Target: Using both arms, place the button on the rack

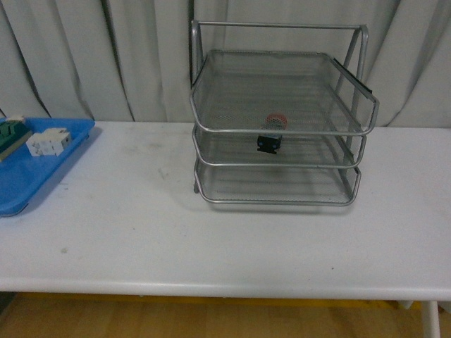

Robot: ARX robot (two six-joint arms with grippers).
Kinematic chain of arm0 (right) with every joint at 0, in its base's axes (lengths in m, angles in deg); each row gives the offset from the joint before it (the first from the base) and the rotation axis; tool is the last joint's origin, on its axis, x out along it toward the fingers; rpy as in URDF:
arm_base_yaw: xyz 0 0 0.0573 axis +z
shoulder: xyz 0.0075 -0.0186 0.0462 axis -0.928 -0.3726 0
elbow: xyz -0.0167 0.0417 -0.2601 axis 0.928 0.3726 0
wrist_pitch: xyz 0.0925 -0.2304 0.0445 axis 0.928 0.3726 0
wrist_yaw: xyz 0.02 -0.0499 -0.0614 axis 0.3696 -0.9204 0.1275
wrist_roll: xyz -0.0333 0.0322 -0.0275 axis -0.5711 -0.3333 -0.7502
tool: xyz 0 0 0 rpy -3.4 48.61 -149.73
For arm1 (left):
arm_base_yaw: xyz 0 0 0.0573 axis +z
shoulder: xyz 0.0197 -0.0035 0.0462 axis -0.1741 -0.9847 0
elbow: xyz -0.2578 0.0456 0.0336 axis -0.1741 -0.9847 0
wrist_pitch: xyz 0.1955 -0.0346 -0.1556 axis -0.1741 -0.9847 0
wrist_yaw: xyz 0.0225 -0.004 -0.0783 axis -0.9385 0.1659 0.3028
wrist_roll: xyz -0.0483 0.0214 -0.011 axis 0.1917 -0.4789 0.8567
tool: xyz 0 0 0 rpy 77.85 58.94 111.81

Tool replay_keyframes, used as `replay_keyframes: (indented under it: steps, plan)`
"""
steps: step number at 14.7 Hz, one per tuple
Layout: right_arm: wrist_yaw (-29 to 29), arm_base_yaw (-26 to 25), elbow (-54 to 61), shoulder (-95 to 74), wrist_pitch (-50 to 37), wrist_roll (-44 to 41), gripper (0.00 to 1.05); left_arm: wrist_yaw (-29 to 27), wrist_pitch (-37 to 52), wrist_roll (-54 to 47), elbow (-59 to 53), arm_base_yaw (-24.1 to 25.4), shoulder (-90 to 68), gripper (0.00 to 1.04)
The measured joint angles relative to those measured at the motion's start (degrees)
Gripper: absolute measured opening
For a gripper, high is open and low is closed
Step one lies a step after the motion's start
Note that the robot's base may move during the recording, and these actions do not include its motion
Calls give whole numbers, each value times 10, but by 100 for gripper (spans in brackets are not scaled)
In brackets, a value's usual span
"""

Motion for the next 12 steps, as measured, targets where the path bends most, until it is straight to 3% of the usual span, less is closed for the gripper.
replay_keyframes:
  steps: [8, 9, 12]
  plan:
    - [0, 0, 2, 101, 111, 0, 2, 0, 0, 0, 0, 0, 0, 98]
    - [1, 0, 2, 161, 200, 0, 2, 0, 0, 0, 0, 0, 0, 98]
    - [0, 0, 2, 191, 205, 0, 2, 0, 0, 0, 0, 0, 0, 98]
